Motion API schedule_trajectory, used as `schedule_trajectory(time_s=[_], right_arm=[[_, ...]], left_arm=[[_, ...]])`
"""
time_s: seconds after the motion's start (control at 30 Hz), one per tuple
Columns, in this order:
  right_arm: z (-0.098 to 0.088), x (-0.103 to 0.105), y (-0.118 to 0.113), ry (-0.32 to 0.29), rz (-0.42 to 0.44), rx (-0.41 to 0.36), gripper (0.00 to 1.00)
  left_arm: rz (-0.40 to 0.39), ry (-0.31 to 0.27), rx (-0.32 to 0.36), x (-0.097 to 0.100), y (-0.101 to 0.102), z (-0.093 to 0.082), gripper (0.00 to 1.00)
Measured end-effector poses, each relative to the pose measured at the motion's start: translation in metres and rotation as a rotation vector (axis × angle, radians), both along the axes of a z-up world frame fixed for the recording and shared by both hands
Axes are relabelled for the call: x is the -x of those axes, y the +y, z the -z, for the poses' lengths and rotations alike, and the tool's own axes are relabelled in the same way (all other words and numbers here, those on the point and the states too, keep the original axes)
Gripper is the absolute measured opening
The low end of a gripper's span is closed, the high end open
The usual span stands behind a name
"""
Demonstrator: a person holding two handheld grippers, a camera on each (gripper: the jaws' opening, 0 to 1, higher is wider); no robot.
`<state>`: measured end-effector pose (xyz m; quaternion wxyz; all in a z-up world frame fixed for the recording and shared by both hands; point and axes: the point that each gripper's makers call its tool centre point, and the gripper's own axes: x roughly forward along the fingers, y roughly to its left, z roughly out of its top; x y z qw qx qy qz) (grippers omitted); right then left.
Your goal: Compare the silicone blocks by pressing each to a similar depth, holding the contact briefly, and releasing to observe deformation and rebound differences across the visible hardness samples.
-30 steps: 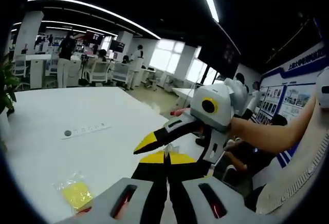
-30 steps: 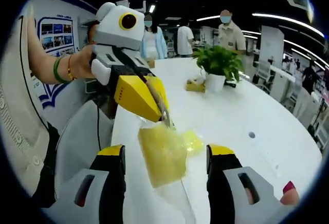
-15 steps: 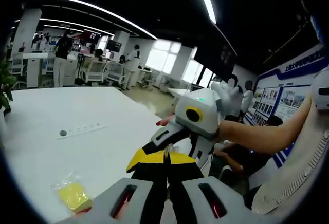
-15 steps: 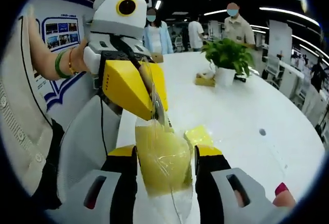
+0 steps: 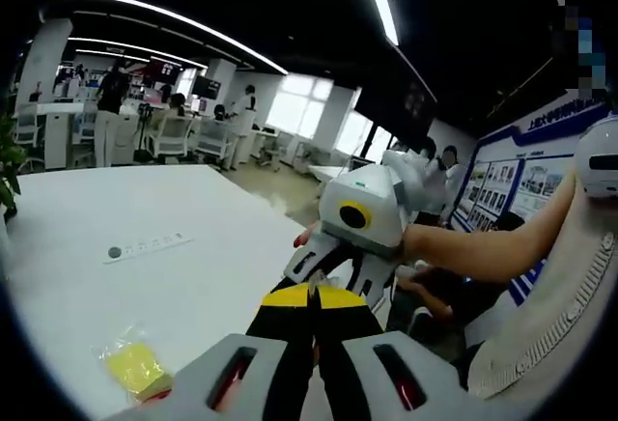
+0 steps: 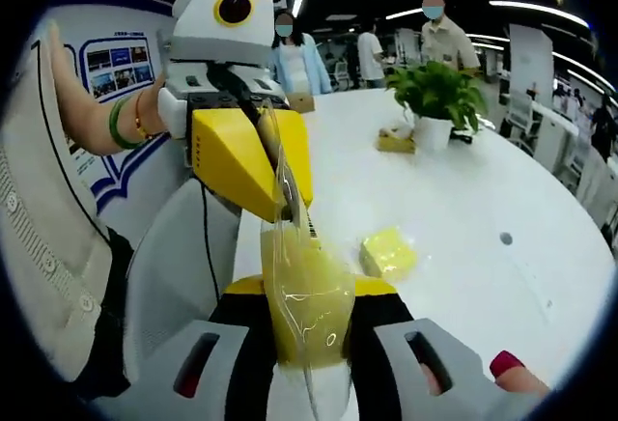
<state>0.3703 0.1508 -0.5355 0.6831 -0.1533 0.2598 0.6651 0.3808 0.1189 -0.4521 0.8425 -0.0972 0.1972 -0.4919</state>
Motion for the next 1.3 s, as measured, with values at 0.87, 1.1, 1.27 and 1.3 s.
schedule_trajectory(time_s=[0.87, 1.1, 1.27, 1.3], right_arm=[[0.001, 0.011, -0.002, -0.030, 0.000, 0.035, 0.13], [-0.004, 0.014, 0.000, 0.000, 0.012, 0.008, 0.13], [-0.005, 0.015, 0.001, 0.020, 0.018, -0.003, 0.13], [-0.006, 0.015, 0.002, 0.027, 0.022, -0.009, 0.13]], left_arm=[[0.023, -0.020, 0.020, 0.013, 0.001, 0.000, 0.00], [0.030, -0.041, 0.036, 0.014, 0.001, -0.005, 0.00], [0.038, -0.067, 0.035, 0.017, 0.001, -0.008, 0.00], [0.036, -0.073, 0.035, 0.017, 0.001, -0.008, 0.00]])
